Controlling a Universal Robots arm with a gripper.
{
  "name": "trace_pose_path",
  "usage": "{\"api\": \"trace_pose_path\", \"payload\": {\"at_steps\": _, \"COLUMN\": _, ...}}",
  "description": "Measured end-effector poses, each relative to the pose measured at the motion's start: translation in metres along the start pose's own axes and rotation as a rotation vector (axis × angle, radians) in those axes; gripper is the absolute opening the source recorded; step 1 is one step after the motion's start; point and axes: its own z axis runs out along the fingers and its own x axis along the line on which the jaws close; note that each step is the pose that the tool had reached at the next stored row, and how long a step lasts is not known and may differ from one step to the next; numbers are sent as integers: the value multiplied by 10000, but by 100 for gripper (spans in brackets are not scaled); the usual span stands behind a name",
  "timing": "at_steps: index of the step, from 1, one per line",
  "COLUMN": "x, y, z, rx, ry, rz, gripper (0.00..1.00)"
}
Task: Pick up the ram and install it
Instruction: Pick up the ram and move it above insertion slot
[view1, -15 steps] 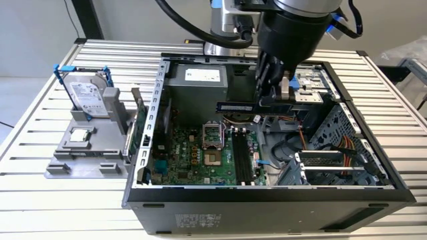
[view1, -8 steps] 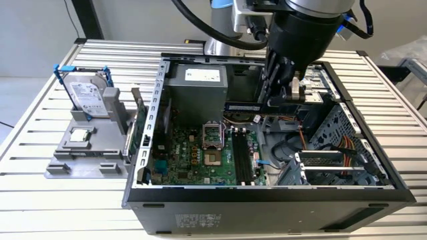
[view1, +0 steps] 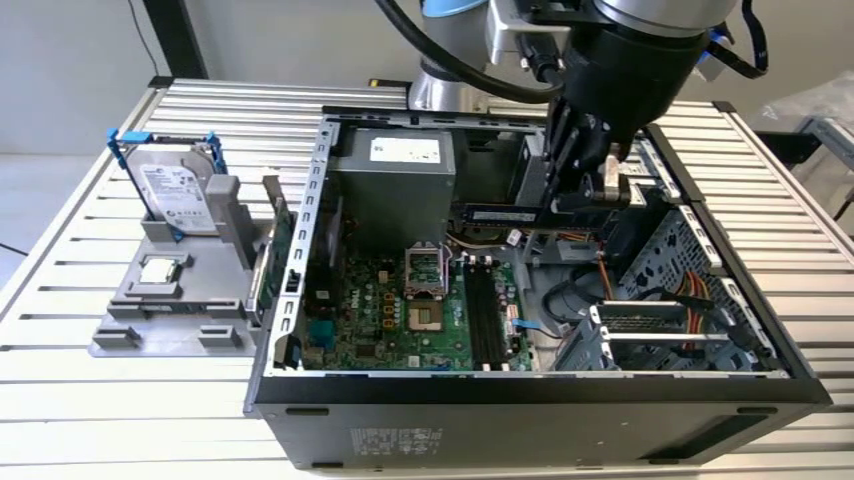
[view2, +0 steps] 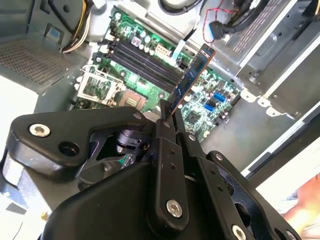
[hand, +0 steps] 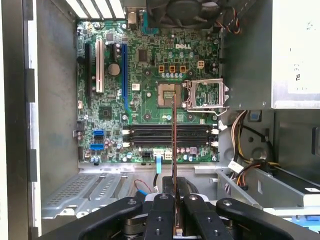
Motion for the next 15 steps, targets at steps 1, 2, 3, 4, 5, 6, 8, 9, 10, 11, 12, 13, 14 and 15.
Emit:
{"api": "trace_pose_path", "payload": {"at_steps": 1, "x": 0, "y": -16, "z": -1, "rx": 0, "ry": 0, "rz": 0, "gripper": 0}}
{"api": "trace_pose_path", "payload": {"at_steps": 2, "x": -1, "y": -32, "z": -1, "rx": 0, "ry": 0, "rz": -1, "gripper": 0}}
{"api": "trace_pose_path", "payload": {"at_steps": 3, "x": -1, "y": -42, "z": -1, "rx": 0, "ry": 0, "rz": -2, "gripper": 0}}
{"api": "trace_pose_path", "payload": {"at_steps": 4, "x": -1, "y": -42, "z": -1, "rx": 0, "ry": 0, "rz": -2, "gripper": 0}}
{"api": "trace_pose_path", "payload": {"at_steps": 5, "x": -1, "y": -42, "z": -1, "rx": 1, "ry": -1, "rz": -1, "gripper": 0}}
{"api": "trace_pose_path", "payload": {"at_steps": 6, "x": -1, "y": -43, "z": -1, "rx": 1, "ry": -1, "rz": -1, "gripper": 0}}
{"api": "trace_pose_path", "payload": {"at_steps": 8, "x": -1, "y": -51, "z": -1, "rx": 1, "ry": 0, "rz": 1, "gripper": 0}}
{"api": "trace_pose_path", "payload": {"at_steps": 9, "x": -1, "y": -51, "z": -1, "rx": 1, "ry": -1, "rz": 2, "gripper": 0}}
{"api": "trace_pose_path", "payload": {"at_steps": 10, "x": -1, "y": -51, "z": -1, "rx": 1, "ry": -1, "rz": 2, "gripper": 0}}
{"api": "trace_pose_path", "payload": {"at_steps": 11, "x": -1, "y": -51, "z": -1, "rx": 1, "ry": -1, "rz": 2, "gripper": 0}}
{"api": "trace_pose_path", "payload": {"at_steps": 12, "x": -2, "y": -51, "z": -1, "rx": 1, "ry": 0, "rz": 2, "gripper": 0}}
{"api": "trace_pose_path", "payload": {"at_steps": 13, "x": -2, "y": -51, "z": -1, "rx": 1, "ry": 0, "rz": 2, "gripper": 0}}
{"api": "trace_pose_path", "payload": {"at_steps": 14, "x": -2, "y": -51, "z": -1, "rx": 1, "ry": -1, "rz": 2, "gripper": 0}}
{"api": "trace_pose_path", "payload": {"at_steps": 15, "x": -3, "y": -51, "z": -1, "rx": 0, "ry": 0, "rz": 2, "gripper": 0}}
